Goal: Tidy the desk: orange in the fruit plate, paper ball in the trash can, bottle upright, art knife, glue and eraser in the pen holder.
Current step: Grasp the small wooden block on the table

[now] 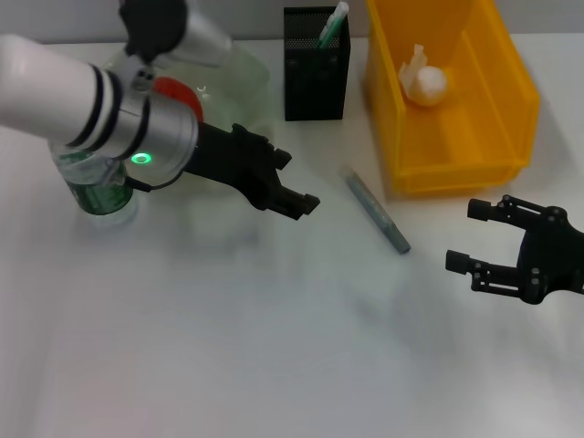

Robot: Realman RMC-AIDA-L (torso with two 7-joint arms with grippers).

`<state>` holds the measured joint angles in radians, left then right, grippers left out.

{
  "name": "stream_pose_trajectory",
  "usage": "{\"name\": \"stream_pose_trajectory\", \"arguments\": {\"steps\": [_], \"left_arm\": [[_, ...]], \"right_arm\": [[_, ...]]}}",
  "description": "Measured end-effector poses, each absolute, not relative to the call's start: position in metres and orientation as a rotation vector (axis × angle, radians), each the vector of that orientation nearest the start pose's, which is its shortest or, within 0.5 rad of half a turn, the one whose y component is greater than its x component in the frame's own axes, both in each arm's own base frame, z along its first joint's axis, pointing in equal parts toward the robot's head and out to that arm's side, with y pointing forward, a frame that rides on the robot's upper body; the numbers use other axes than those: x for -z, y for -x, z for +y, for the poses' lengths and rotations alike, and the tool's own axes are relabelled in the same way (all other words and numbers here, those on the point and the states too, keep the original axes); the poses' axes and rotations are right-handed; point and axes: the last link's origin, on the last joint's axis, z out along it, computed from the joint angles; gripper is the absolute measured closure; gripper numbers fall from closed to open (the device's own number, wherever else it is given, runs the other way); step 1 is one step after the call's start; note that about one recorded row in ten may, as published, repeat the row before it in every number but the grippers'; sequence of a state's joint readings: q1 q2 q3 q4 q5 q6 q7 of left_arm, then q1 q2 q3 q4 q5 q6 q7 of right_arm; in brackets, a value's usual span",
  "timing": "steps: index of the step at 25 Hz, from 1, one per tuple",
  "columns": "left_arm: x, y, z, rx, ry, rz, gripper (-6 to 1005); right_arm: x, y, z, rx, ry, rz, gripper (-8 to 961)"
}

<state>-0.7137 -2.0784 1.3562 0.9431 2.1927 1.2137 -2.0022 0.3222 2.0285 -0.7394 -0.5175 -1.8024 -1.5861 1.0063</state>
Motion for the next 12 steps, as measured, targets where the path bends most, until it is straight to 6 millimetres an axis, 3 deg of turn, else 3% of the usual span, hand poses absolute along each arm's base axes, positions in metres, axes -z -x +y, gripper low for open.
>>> {"name": "stream_pose_trajectory", "arguments": {"steps": [6,12], "left_arm": [[0.063,0.157,0.393,-0.222,2.803,-0.452,201],[0.071,0.154,0.395,-0.296,2.775,-0.405,201]], "right_arm": [[-0.002,-0.319,0.268,-0.770,2.584,0.472,150],[-0.001,-0.318,0.268,-0.775,2.579,0.476,150]]}}
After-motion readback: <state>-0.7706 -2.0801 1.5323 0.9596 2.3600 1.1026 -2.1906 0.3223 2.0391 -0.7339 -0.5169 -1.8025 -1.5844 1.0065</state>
